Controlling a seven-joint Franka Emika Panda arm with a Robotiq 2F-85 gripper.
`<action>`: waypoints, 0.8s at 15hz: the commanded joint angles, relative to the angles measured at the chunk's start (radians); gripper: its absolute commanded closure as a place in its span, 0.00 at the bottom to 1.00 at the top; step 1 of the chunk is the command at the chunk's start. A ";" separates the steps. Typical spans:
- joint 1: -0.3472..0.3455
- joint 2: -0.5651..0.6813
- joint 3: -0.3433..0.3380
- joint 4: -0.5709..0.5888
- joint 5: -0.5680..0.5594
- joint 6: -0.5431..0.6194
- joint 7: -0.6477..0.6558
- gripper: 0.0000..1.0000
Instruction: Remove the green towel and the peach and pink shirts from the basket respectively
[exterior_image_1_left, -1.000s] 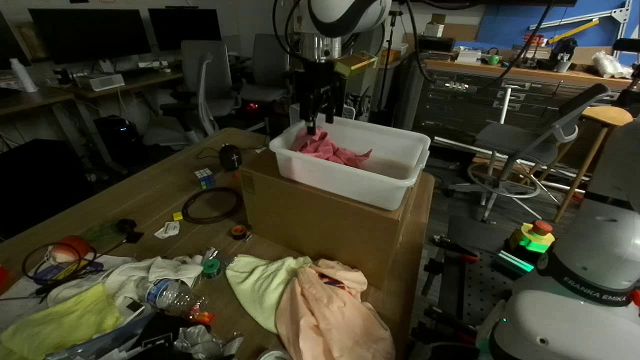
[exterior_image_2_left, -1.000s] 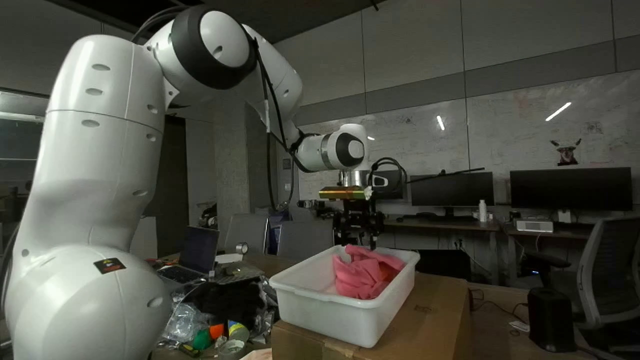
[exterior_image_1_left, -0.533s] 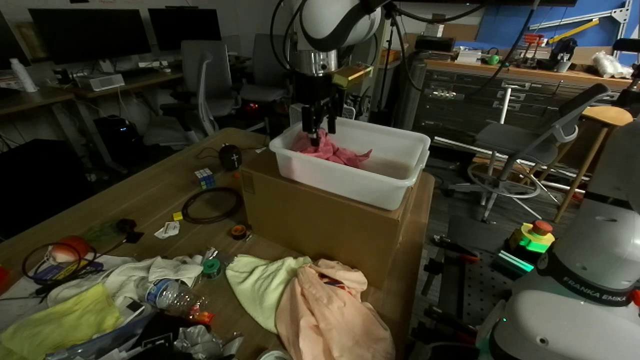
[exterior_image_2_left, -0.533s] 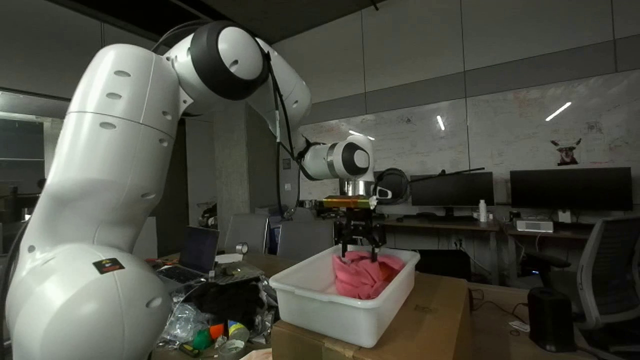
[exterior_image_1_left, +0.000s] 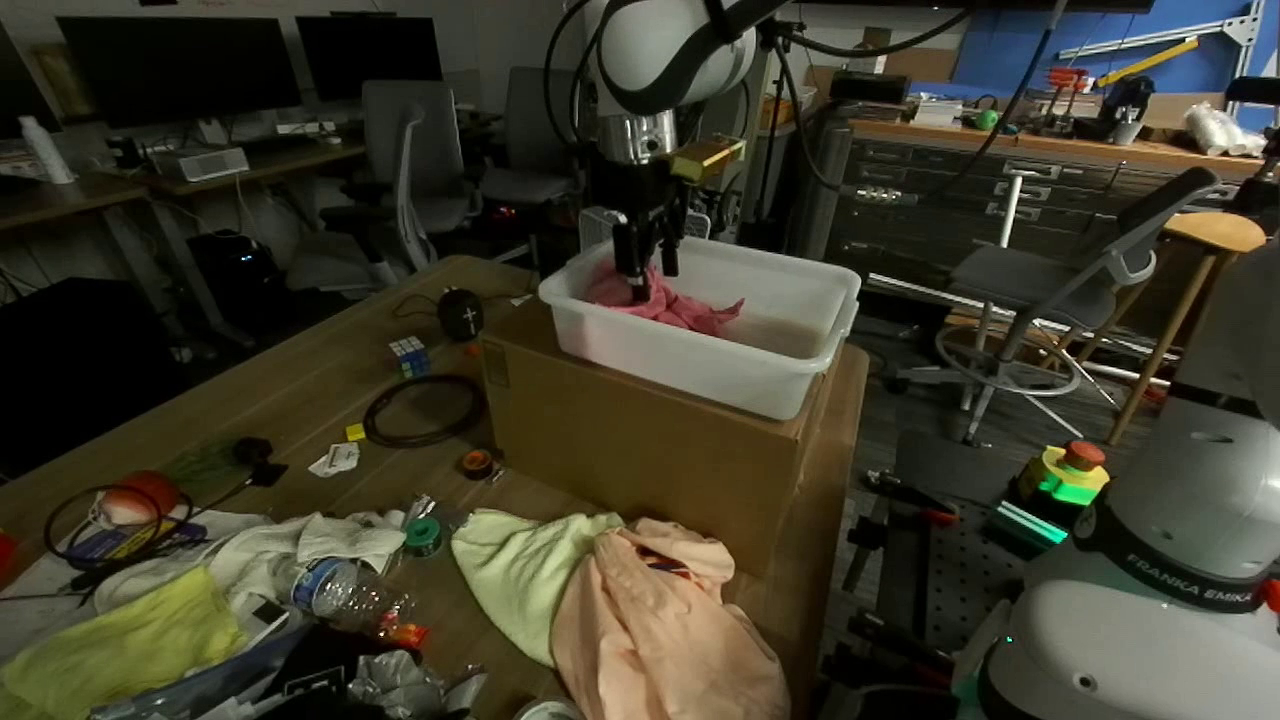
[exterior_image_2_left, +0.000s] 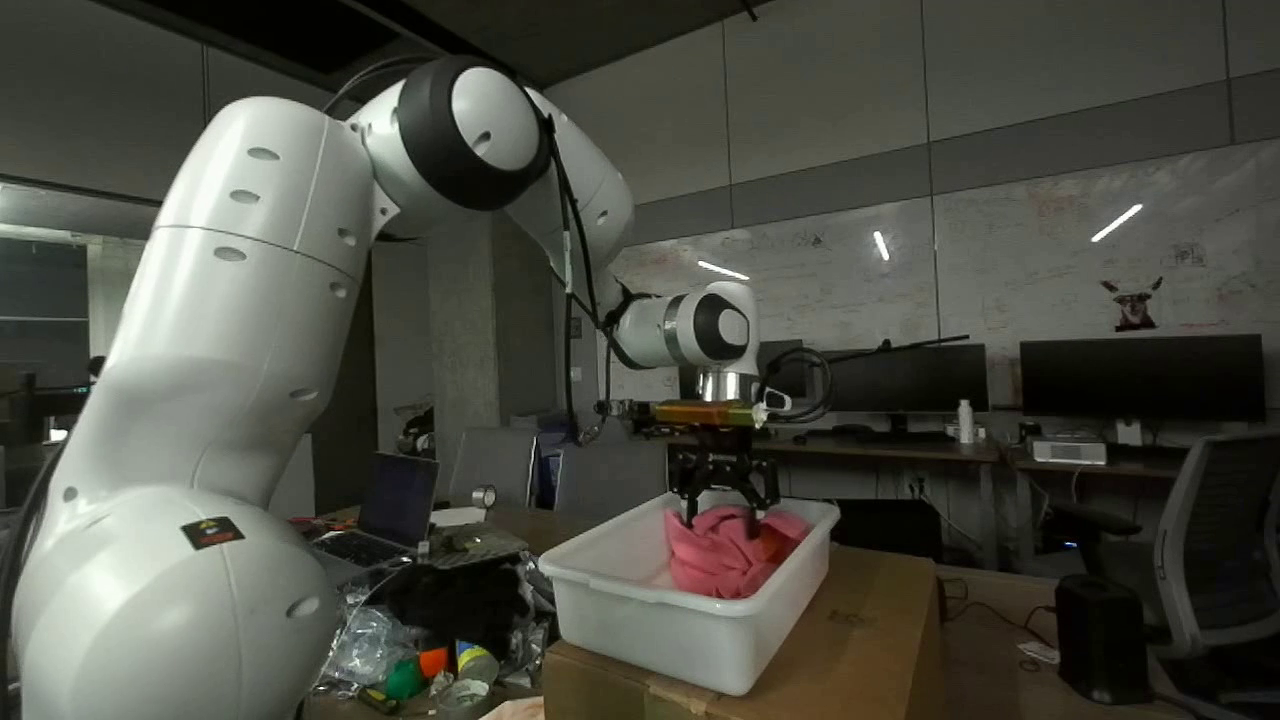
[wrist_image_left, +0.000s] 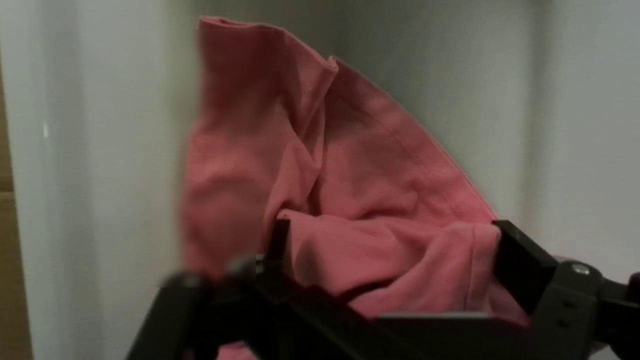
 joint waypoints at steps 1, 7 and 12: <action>-0.015 0.012 0.010 0.019 0.024 -0.007 -0.069 0.00; -0.013 0.013 0.015 -0.008 0.008 0.030 -0.139 0.00; -0.018 0.024 0.017 -0.024 0.013 0.054 -0.180 0.00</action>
